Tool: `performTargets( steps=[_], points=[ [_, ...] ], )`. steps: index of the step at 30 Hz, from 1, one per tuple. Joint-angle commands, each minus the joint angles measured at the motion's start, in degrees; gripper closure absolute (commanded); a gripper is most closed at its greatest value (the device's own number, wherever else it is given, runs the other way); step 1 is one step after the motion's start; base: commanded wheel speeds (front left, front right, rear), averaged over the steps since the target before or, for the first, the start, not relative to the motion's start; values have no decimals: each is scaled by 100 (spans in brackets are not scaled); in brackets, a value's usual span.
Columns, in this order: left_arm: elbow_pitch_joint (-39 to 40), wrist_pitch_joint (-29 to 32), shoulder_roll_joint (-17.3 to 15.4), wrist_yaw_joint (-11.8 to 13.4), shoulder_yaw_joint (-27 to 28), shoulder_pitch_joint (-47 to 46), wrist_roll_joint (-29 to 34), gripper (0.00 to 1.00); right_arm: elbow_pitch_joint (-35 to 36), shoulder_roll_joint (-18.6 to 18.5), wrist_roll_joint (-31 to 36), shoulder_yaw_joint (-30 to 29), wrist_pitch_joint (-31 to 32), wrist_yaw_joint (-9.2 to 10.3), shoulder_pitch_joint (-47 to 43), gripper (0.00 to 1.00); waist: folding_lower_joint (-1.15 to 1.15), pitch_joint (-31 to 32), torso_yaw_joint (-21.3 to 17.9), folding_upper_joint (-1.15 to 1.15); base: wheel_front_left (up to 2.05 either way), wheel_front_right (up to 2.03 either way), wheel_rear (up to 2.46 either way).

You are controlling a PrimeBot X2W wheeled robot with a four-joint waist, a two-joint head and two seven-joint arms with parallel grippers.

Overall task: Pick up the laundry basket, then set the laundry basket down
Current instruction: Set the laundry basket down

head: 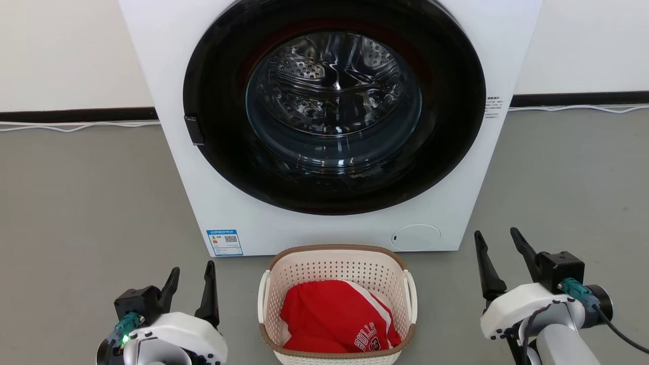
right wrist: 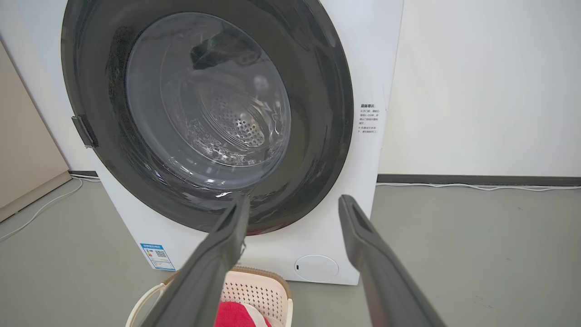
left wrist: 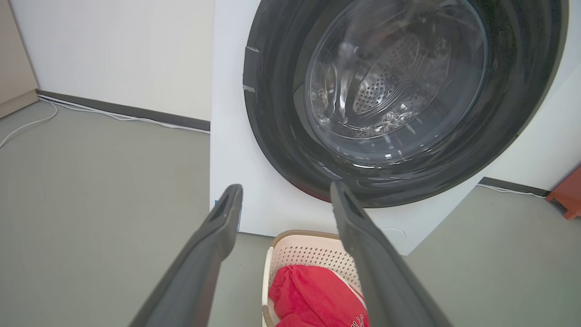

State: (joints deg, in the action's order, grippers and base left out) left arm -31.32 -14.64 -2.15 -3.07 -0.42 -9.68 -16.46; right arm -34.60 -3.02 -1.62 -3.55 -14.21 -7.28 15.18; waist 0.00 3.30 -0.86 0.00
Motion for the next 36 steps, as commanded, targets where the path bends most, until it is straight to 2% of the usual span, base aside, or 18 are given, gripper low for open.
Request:
performTargets(
  steps=[1, 36],
  points=[
    [159, -36, -74, -10, 165, -117, 49, 0, 142, 14, -35, 113, -79, -21, 59, 0, 0, 6, 7, 0, 0, 0, 0],
    [468, -36, -73, 187, 84, 254, -224, 0, 223, 14, -67, -13, -79, -21, -225, 0, 0, 88, 12, 0, 0, 0, 0]
  ],
)
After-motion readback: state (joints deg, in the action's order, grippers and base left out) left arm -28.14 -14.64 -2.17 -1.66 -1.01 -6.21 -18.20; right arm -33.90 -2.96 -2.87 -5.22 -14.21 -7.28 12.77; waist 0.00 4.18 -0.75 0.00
